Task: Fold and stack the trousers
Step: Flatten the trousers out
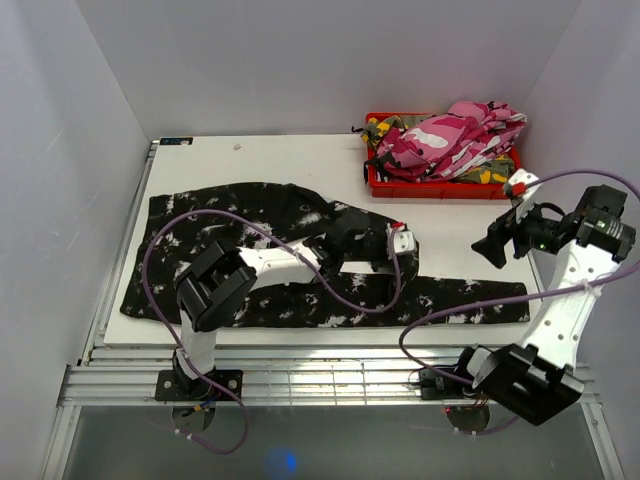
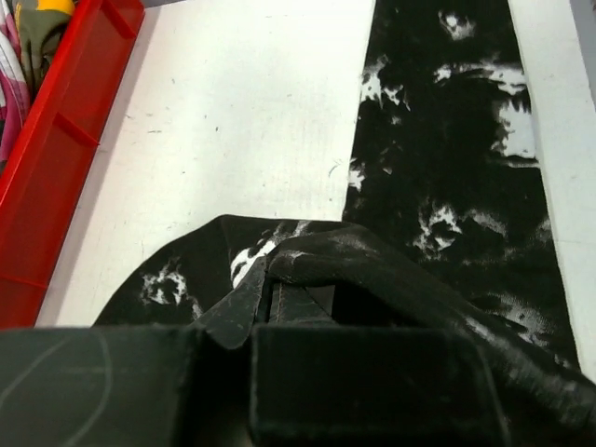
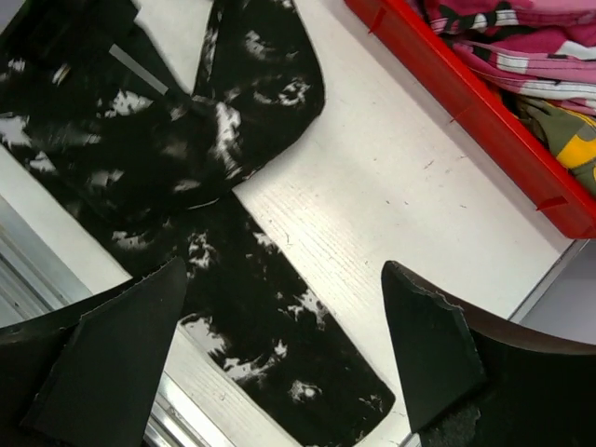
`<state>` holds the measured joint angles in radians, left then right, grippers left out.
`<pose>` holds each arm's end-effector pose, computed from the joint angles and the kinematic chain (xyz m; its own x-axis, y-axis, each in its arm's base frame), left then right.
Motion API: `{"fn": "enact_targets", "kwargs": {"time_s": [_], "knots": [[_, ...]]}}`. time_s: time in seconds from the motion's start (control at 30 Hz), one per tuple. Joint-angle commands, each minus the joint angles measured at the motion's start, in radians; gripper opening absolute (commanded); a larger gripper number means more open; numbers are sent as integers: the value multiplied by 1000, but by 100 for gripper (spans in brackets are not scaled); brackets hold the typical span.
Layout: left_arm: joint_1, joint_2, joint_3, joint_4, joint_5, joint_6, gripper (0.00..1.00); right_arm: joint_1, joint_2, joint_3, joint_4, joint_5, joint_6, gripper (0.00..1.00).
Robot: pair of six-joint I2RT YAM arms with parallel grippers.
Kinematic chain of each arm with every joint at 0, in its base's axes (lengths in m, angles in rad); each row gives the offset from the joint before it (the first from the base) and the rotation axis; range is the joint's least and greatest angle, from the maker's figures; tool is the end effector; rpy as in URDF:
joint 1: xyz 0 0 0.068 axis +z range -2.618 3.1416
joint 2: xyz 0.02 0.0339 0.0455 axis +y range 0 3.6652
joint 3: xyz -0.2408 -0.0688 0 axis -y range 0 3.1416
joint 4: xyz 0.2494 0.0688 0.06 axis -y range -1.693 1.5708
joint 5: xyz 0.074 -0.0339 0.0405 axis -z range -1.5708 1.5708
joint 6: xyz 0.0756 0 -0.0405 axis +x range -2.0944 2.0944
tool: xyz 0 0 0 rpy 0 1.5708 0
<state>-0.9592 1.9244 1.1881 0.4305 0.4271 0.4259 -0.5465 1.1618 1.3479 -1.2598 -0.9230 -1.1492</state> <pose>0.2412 -0.3984 0.1734 0.2442 0.3068 -0.9199 0.9566 0.0796 0.2804 0.2152 -0.0604 0.3344 -0.2970 -0.4638 -0.8347 -0.6898 0.7086 -0.1483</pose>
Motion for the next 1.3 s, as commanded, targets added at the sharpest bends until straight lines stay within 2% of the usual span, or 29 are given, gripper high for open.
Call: {"fn": "enact_targets", "kwargs": {"time_s": [0.0, 0.1, 0.17, 0.3, 0.37, 0.43, 0.47, 0.5, 0.6, 0.83, 0.97, 1.1, 1.27], "knots": [[25, -32, 158, -278, 104, -99, 0, 14, -62, -79, -52, 32, -221, 90], [56, 68, 356, -458, 139, -188, 0, 25, -80, -141, -50, 3, -193, 90], [88, 169, 471, -577, 180, -309, 0, 31, -80, -177, -50, -43, -153, 90], [109, 307, 753, -712, 211, -472, 0, 56, -88, -257, -33, -109, -81, 90], [119, 356, 826, -754, 214, -550, 0, 82, -128, -303, 84, -135, 1, 90], [122, 403, 892, -791, 223, -594, 0, 135, -196, -387, 231, -96, 201, 90], [125, 410, 903, -796, 228, -628, 0, 158, -224, -415, 375, -71, 253, 90], [125, 416, 907, -796, 229, -641, 0, 204, -249, -473, 449, -48, 358, 90], [126, 421, 900, -789, 246, -665, 0, 284, -323, -561, 638, 48, 477, 90], [143, 427, 887, -779, 260, -729, 0, 401, -289, -621, 810, 186, 606, 90], [157, 429, 874, -747, 257, -800, 0, 479, -281, -657, 928, 301, 754, 90], [158, 435, 884, -739, 175, -881, 0, 598, -284, -678, 991, 420, 862, 90], [160, 447, 904, -748, 79, -989, 0, 663, -278, -693, 1049, 527, 962, 90]]}}
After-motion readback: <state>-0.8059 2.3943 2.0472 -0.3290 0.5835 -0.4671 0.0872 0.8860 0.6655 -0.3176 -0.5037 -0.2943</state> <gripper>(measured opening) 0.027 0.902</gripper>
